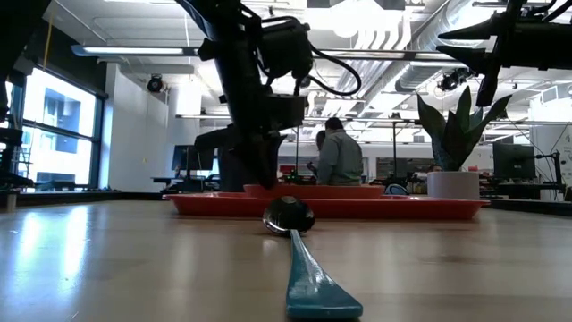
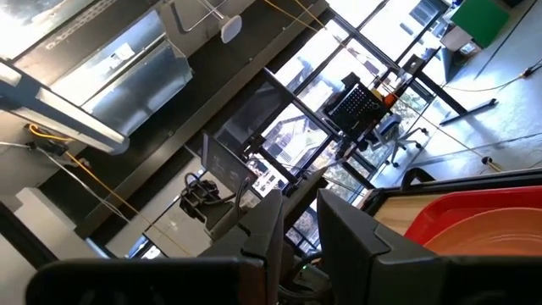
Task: Pick and place plate/cup/fork/spoon on tray
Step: Put the orange plate on the tray, then put the blue cup at the top right of the orange plate on the tray
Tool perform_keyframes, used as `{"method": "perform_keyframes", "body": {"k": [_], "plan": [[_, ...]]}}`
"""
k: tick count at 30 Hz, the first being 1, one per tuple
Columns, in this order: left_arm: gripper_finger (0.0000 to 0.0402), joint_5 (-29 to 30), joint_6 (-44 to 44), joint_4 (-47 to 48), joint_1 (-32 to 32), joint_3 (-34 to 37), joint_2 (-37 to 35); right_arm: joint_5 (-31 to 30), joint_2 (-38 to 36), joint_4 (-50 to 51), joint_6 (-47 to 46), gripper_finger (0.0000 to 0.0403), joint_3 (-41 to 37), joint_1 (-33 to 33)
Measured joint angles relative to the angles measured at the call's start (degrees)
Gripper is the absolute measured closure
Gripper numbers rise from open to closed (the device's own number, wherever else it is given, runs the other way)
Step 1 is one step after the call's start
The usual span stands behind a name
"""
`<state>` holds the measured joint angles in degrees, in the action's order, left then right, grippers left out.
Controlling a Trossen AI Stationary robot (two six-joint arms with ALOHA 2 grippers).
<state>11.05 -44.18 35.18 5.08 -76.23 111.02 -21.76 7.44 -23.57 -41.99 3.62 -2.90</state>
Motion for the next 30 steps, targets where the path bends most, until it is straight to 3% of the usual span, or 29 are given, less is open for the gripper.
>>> {"method": "perform_keyframes", "body": {"k": [12,22,26,30], "plan": [[0.0346,2.83,4.80,3.63,-0.67,-0.59,-0.55,2.25,-0.02,-4.74,0.02,0.0336,0.00,-0.02],[0.0346,0.02,23.63,16.75,-0.52,-11.76,-1.75,4.79,0.33,-6.42,0.71,0.0336,3.11,-0.02],[0.0346,-0.49,27.43,19.15,-0.07,-14.29,-3.25,7.03,2.05,2.74,3.33,0.0336,10.03,-0.01],[0.0346,-1.22,31.34,21.03,0.37,-14.88,-6.24,8.86,6.06,22.64,3.14,0.0336,20.47,-0.02]]}}
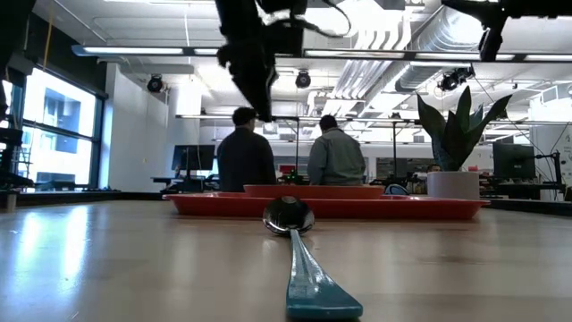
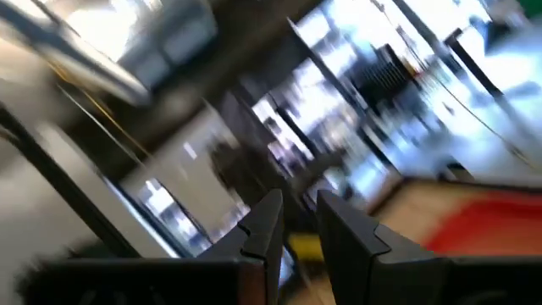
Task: Pick and place plate/cup/fork/spoon on tray
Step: Put the blue cup at the top right of the orange plate on the tray
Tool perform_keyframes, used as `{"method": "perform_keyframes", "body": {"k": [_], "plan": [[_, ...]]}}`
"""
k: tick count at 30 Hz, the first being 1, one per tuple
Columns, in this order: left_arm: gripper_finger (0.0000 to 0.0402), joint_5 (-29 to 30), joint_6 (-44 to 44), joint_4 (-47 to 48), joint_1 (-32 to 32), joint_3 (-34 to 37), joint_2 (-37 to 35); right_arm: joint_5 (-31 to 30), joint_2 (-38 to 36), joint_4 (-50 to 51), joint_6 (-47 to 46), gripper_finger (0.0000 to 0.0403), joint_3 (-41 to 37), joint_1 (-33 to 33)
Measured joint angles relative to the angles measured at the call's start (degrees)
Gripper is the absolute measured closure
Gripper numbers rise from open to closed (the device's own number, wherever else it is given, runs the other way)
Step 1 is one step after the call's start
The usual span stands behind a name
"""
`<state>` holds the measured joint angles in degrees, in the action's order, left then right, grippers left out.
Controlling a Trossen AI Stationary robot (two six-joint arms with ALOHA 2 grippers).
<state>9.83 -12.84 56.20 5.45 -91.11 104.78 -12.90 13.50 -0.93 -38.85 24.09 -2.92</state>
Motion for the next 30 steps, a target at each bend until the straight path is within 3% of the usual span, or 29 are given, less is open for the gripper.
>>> {"method": "perform_keyframes", "body": {"k": [4,8,19,30], "plan": [[0.0346,-0.42,3.29,1.94,0.34,0.00,-3.30,3.27,6.20,18.83,-3.33,0.0336,10.30,0.02],[0.0346,-0.27,4.08,2.61,0.68,0.00,-6.31,8.82,12.61,29.69,-5.21,0.0336,18.46,0.04],[0.0346,-0.09,8.28,4.70,2.05,0.02,-12.48,22.43,28.20,47.20,-12.54,0.0336,32.36,1.73],[0.0346,-0.07,9.36,6.91,2.08,0.02,-16.14,22.53,39.67,56.22,-24.31,0.0336,34.76,15.05]]}}
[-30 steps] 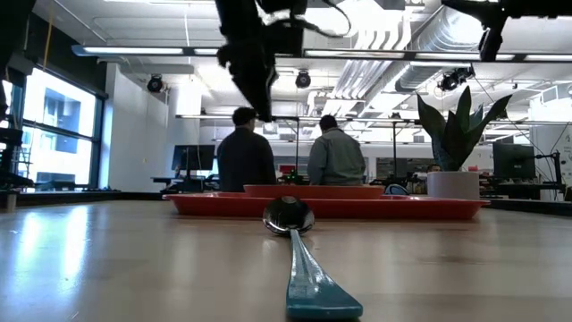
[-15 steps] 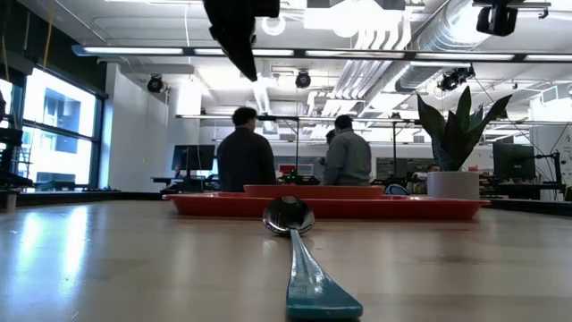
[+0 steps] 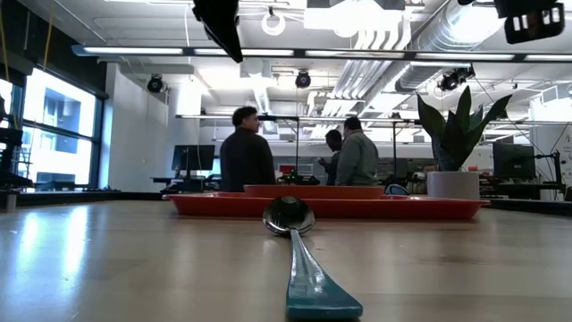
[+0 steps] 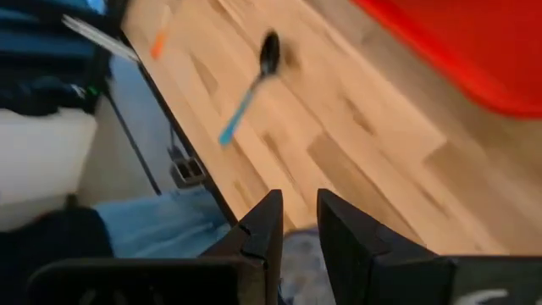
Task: Pick and place plate/cup/fork/spoon on tray
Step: Put the blue cup at the top right of the orange plate on the tray
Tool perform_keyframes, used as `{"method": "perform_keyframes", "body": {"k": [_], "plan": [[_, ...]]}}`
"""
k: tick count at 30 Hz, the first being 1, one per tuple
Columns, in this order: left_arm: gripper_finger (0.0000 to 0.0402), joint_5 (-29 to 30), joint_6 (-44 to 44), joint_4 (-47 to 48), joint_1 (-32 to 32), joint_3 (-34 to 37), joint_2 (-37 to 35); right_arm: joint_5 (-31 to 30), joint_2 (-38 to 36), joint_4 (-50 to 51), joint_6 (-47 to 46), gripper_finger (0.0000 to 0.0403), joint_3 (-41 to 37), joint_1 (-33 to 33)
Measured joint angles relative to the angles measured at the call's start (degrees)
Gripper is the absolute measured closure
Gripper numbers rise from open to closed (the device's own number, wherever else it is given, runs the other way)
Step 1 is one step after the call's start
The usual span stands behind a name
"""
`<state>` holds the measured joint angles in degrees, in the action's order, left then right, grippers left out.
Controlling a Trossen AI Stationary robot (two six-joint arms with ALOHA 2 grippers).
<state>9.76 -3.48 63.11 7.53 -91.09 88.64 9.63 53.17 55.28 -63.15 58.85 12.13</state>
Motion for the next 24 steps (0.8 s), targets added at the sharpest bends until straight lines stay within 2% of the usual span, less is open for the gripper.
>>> {"method": "perform_keyframes", "body": {"k": [12,24], "plan": [[0.0346,0.00,0.23,0.24,0.04,0.04,0.04,-0.20,7.17,3.61,-9.04,0.0336,0.02,11.74],[0.0346,0.00,1.25,0.21,0.04,0.04,0.04,-0.38,9.09,9.30,-20.11,0.0336,0.02,19.41]]}}
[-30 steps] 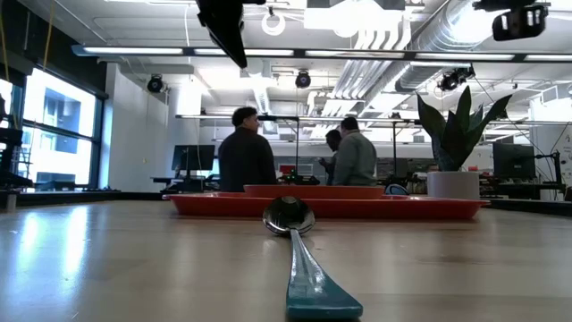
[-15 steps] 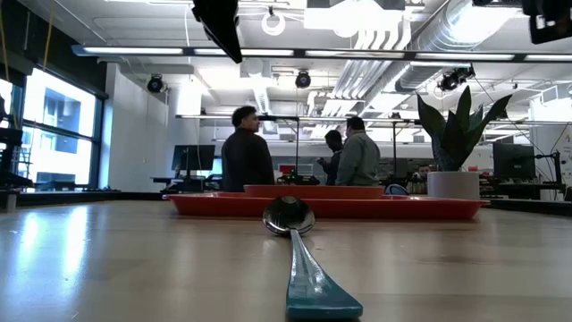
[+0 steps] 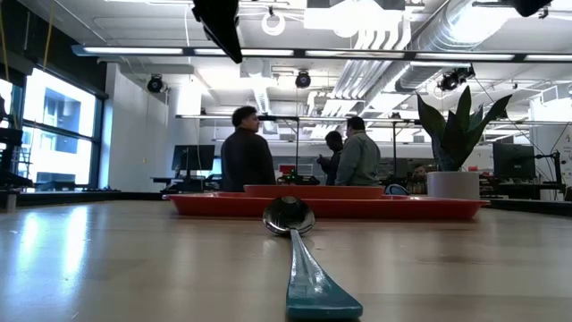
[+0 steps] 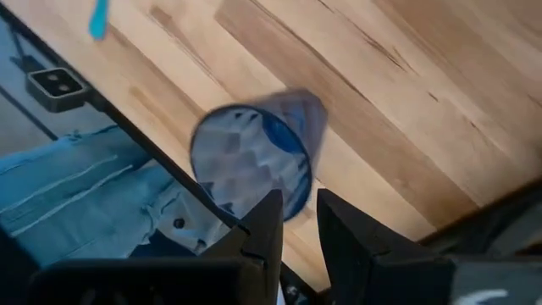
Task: Pick and place plate/cup/fork/spoon on tray
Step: Put the blue cup at the top right of the orange plate on the tray
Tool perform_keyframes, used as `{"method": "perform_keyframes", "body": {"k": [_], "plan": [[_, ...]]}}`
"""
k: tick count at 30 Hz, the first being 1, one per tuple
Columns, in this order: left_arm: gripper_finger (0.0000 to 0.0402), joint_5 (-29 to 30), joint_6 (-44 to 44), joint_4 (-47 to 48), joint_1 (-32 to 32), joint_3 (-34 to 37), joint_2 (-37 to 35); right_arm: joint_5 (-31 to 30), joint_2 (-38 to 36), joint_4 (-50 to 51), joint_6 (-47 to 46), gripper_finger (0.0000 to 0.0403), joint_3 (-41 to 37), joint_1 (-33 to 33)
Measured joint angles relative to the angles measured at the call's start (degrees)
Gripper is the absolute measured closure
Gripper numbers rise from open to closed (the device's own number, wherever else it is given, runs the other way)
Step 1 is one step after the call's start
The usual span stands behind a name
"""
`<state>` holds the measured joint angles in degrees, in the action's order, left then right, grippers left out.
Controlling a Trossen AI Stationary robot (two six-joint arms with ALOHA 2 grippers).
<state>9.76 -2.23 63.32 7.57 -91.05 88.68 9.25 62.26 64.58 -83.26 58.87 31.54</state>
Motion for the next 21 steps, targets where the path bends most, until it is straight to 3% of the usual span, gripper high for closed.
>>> {"method": "perform_keyframes", "body": {"k": [14,21], "plan": [[0.0346,0.00,0.75,0.01,0.00,0.00,0.01,0.20,0.82,-0.55,-7.34,0.0332,0.00,4.44],[0.0346,0.00,2.02,0.01,0.00,0.00,0.02,-0.21,4.94,-0.57,-6.70,0.0279,0.00,5.04]]}}
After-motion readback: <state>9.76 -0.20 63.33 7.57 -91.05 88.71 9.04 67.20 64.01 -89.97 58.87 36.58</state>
